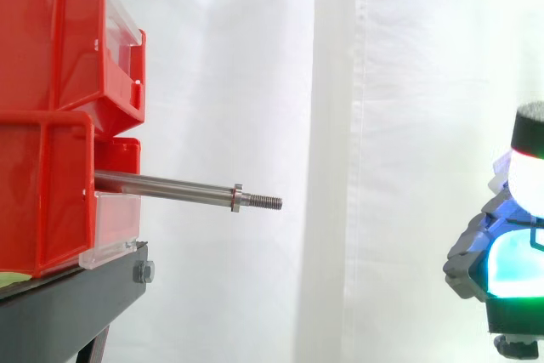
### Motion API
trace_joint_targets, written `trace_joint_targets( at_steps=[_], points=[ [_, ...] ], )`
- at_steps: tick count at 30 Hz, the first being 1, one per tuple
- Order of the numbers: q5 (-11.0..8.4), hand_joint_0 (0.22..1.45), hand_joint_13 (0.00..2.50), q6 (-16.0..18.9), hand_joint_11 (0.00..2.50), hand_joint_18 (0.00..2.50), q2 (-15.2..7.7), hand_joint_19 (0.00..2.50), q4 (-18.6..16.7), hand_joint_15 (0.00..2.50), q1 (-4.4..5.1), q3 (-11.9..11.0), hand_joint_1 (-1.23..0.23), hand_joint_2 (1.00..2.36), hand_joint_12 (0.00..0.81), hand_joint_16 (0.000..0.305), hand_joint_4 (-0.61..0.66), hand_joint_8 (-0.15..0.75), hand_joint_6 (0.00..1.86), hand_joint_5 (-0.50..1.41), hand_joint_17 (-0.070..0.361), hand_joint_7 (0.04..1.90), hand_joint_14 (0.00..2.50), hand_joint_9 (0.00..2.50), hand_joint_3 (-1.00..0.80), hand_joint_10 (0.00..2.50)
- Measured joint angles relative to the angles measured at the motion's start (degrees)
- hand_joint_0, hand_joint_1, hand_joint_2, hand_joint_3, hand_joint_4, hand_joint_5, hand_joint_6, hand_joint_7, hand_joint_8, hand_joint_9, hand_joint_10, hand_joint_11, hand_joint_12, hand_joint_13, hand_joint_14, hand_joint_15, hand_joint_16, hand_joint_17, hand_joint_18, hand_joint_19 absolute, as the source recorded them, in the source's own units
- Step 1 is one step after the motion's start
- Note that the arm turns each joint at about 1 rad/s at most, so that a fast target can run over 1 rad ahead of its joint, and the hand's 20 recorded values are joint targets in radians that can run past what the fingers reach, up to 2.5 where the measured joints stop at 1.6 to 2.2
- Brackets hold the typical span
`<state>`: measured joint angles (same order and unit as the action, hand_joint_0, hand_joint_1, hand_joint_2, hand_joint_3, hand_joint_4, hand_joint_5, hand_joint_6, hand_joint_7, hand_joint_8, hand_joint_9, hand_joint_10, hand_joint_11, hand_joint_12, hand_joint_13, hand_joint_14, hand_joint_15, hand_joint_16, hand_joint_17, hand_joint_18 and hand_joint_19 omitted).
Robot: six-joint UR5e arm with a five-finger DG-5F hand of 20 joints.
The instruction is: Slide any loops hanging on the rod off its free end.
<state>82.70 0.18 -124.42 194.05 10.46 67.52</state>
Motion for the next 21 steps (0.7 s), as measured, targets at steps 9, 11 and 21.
trace_joint_targets(
  at_steps=[9,11,21],
  points=[
    [-0.16,0.58,1.01,0.01,0.58,0.89,0.01,0.73,-0.06,0.53,0.08,0.01,-0.72,1.03,0.389,0.068,0.2,0.323,0.88,-0.16,0.153,1.29,0.02,1.13,-0.06,0.02],
    [-0.16,0.57,1.02,0.01,0.58,0.89,0.03,0.73,-0.06,0.53,0.12,0.0,-0.72,1.03,0.388,0.067,0.21,0.322,0.87,-0.15,0.152,1.29,0.02,1.15,-0.1,0.02],
    [-0.15,0.56,1.04,0.14,0.53,0.95,0.04,0.71,-0.19,0.49,0.39,-0.01,-0.58,1.02,0.416,0.075,0.23,0.339,0.87,-0.11,0.169,1.34,0.02,1.22,-0.14,0.02]
  ],
)
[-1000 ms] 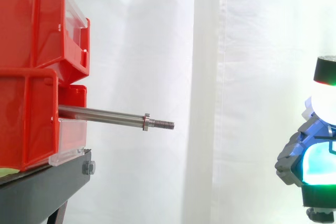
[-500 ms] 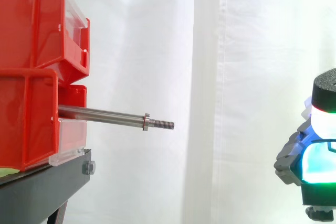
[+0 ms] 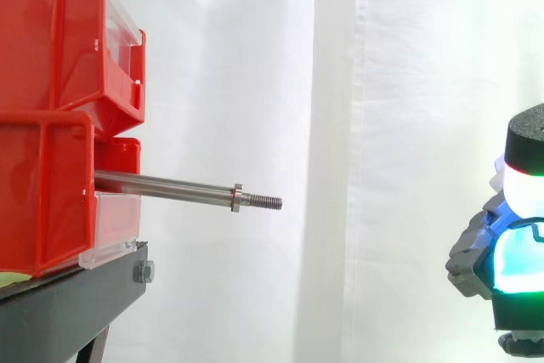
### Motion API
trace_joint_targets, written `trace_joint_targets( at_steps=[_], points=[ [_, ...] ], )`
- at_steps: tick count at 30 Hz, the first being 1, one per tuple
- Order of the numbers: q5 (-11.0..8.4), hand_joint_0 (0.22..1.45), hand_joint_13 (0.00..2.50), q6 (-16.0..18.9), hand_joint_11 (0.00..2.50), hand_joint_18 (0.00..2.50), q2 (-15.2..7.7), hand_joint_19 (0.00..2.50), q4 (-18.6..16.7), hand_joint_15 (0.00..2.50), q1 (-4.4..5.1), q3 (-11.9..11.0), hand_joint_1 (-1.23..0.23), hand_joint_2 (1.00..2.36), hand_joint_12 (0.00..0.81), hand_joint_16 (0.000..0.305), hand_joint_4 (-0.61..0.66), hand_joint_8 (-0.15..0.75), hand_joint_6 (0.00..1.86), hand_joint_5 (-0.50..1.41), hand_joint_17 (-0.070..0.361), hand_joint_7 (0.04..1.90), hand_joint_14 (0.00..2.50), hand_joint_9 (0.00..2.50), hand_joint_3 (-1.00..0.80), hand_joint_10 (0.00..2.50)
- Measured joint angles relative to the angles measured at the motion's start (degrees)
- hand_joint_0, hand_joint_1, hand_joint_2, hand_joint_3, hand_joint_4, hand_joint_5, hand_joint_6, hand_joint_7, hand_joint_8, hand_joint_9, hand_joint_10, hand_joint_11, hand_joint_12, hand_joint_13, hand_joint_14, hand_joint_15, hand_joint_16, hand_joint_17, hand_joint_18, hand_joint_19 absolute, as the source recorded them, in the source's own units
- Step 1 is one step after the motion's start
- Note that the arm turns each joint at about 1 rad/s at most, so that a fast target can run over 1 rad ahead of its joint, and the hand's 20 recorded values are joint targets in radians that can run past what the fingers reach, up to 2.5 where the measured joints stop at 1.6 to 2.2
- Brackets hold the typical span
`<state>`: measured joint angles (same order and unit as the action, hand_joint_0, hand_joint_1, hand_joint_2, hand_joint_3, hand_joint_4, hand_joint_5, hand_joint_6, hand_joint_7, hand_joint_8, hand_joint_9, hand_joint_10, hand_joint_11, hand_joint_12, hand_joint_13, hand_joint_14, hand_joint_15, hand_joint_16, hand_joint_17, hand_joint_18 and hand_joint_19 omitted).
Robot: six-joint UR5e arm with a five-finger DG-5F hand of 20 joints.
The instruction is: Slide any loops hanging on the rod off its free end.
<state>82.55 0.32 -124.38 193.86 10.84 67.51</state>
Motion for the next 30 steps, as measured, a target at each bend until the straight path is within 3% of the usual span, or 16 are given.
trace_joint_targets(
  at_steps=[5,7,11,24,30],
  points=[
    [-0.01,0.55,1.03,0.11,0.57,0.97,0.0,0.7,-0.03,0.49,0.01,0.0,-0.54,1.02,0.438,0.078,0.26,0.367,0.87,-0.14,0.175,1.29,0.02,1.18,-0.07,0.02],
    [-0.02,0.57,1.0,0.18,0.62,0.94,-0.01,0.69,-0.02,0.5,0.03,-0.01,-0.65,1.02,0.435,0.076,0.26,0.363,0.88,-0.17,0.172,1.26,0.02,1.08,0.02,0.02],
    [-0.09,0.58,0.96,0.49,0.64,0.9,0.0,0.71,-0.04,0.51,0.04,-0.01,-0.69,1.03,0.417,0.073,0.23,0.346,0.89,-0.18,0.165,1.22,0.02,1.03,0.01,0.02],
    [-0.2,0.63,0.92,0.74,0.65,0.84,0.0,0.7,0.03,0.51,0.08,-0.01,-0.81,1.02,0.388,0.069,0.23,0.311,0.88,-0.2,0.154,1.18,0.02,0.98,-0.29,0.02],
    [-0.2,0.62,0.94,0.74,0.64,0.84,0.0,0.71,0.02,0.51,0.09,-0.03,-0.8,1.01,0.387,0.068,0.24,0.312,0.88,-0.18,0.152,1.19,0.02,1.0,-0.37,0.02]
  ],
)
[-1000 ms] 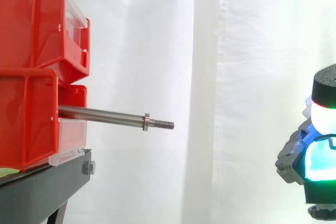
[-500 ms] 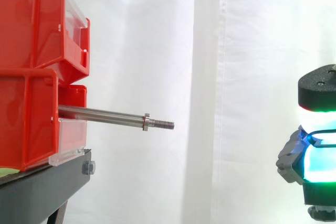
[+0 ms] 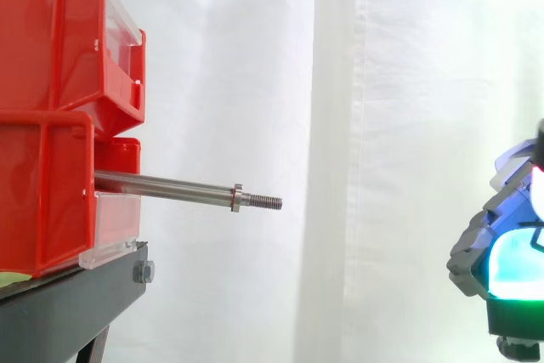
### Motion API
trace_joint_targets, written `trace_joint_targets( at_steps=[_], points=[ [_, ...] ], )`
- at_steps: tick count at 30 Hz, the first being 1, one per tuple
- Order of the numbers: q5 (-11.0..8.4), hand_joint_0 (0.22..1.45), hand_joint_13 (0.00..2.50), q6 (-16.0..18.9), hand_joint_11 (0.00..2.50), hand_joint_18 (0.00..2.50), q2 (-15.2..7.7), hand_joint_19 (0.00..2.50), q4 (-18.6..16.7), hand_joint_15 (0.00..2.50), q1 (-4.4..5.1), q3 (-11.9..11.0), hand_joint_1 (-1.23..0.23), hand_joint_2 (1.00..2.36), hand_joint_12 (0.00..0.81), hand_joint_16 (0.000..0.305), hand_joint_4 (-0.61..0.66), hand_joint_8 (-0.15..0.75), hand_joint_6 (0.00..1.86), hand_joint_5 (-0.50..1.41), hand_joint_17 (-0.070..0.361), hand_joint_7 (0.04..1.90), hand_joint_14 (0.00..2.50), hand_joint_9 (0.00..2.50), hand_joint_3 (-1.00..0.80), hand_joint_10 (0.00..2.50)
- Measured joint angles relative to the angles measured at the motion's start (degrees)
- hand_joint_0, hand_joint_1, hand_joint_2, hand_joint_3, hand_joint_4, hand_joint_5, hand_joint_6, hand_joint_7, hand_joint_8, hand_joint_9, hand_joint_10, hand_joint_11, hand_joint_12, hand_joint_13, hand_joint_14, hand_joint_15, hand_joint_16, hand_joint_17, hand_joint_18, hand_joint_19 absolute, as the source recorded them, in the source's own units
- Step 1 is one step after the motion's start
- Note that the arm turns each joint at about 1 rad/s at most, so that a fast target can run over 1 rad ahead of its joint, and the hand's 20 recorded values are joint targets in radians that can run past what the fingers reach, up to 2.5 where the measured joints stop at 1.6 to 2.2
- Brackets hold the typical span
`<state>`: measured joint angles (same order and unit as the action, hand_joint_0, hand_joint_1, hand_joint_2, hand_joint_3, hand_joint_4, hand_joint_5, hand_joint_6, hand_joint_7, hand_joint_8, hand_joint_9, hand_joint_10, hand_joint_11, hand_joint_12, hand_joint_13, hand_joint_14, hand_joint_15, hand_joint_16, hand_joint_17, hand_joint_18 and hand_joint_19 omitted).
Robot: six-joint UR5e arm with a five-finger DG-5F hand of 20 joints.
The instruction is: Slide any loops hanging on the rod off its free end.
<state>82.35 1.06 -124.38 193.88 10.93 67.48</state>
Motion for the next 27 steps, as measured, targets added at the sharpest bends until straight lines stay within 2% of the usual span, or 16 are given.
trace_joint_targets(
  at_steps=[6,13,18,22,27],
  points=[
    [-0.07,0.62,0.95,-0.03,0.64,0.85,0.01,0.71,0.62,0.52,0.01,-0.82,-0.71,1.01,0.388,0.067,0.23,0.32,0.88,-0.17,0.151,1.23,0.02,1.04,-0.33,0.02],
    [-0.08,0.62,0.92,0.0,0.63,0.85,0.0,0.7,0.88,0.51,0.0,-0.96,-0.74,1.02,0.388,0.068,0.16,0.319,0.89,-0.19,0.153,1.23,0.02,1.0,-0.21,0.02],
    [-0.09,0.62,0.92,0.0,0.62,0.84,0.0,0.7,0.94,0.5,0.01,-0.96,-0.76,1.02,0.388,0.068,0.22,0.328,0.89,-0.19,0.153,1.23,0.02,0.99,-0.23,0.02],
    [-0.09,0.6,0.96,0.0,0.62,0.86,-0.01,0.71,0.97,0.51,0.02,-0.96,-0.64,1.01,0.392,0.068,0.3,0.342,0.87,-0.16,0.153,1.29,0.02,1.11,-0.32,0.02],
    [-0.09,0.59,0.99,0.0,0.62,0.88,-0.02,0.73,0.97,0.51,0.0,-0.96,-0.57,1.01,0.395,0.067,0.28,0.351,0.87,-0.14,0.152,1.3,0.02,1.18,-0.34,0.03]
  ],
)
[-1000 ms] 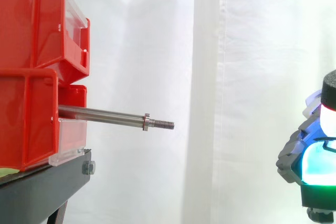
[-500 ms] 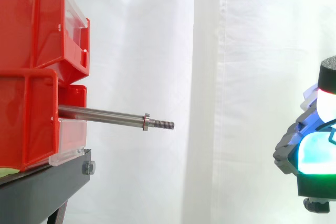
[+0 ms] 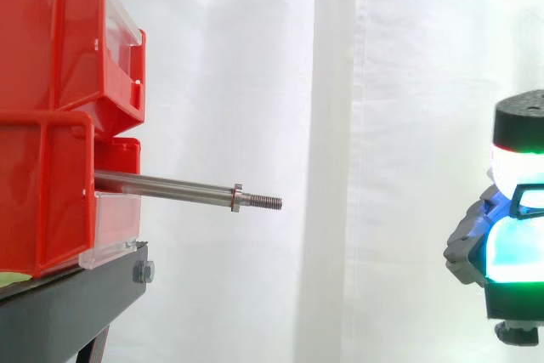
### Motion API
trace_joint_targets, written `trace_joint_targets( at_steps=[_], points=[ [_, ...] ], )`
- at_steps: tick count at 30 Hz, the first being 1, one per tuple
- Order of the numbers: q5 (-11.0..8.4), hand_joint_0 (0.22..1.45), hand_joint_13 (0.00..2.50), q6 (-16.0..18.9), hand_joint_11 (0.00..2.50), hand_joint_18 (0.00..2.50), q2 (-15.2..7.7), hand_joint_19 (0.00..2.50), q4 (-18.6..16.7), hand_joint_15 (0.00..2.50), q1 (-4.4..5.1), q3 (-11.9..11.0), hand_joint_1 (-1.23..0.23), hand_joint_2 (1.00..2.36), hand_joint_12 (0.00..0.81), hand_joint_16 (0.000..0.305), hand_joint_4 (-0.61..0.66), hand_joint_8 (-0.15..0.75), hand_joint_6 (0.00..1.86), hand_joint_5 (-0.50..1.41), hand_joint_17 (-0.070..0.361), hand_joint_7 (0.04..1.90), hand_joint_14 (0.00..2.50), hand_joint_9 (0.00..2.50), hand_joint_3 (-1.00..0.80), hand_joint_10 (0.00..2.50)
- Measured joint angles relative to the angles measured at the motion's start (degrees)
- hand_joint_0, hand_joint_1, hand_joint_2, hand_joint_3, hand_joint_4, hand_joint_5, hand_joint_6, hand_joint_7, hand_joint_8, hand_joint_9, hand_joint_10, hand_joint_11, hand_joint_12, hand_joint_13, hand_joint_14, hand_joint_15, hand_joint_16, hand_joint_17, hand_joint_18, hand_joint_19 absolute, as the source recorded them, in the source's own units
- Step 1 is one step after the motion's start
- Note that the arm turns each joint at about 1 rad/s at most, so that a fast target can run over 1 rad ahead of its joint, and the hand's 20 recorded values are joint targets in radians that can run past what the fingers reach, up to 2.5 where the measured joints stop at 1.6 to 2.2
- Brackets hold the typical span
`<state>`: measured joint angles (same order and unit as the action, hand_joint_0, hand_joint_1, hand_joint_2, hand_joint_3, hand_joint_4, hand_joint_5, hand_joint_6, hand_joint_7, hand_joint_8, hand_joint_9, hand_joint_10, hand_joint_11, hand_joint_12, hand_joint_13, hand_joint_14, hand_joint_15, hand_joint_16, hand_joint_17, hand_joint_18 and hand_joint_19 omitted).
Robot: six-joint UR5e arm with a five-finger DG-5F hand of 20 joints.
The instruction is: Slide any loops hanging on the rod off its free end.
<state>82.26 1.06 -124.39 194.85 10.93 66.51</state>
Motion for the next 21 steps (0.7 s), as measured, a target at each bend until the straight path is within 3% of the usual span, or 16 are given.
trace_joint_targets(
  at_steps=[5,15,21],
  points=[
    [0.0,0.59,0.99,0.01,0.63,0.89,0.01,0.72,0.07,0.52,-0.01,0.0,-0.62,1.02,0.401,0.068,0.26,0.357,0.87,-0.15,0.152,1.28,0.02,1.16,-0.26,0.02],
    [0.0,0.6,0.98,0.5,0.64,0.89,0.01,0.71,0.5,0.51,0.02,-0.03,-0.63,1.02,0.397,0.068,0.27,0.351,0.87,-0.15,0.152,1.27,0.02,1.14,-0.28,0.03],
    [0.0,0.61,0.94,0.53,0.63,0.86,0.0,0.71,0.53,0.52,0.0,-0.03,-0.75,1.02,0.392,0.068,0.23,0.329,0.88,-0.18,0.153,1.24,0.02,1.06,-0.22,0.02]
  ],
)
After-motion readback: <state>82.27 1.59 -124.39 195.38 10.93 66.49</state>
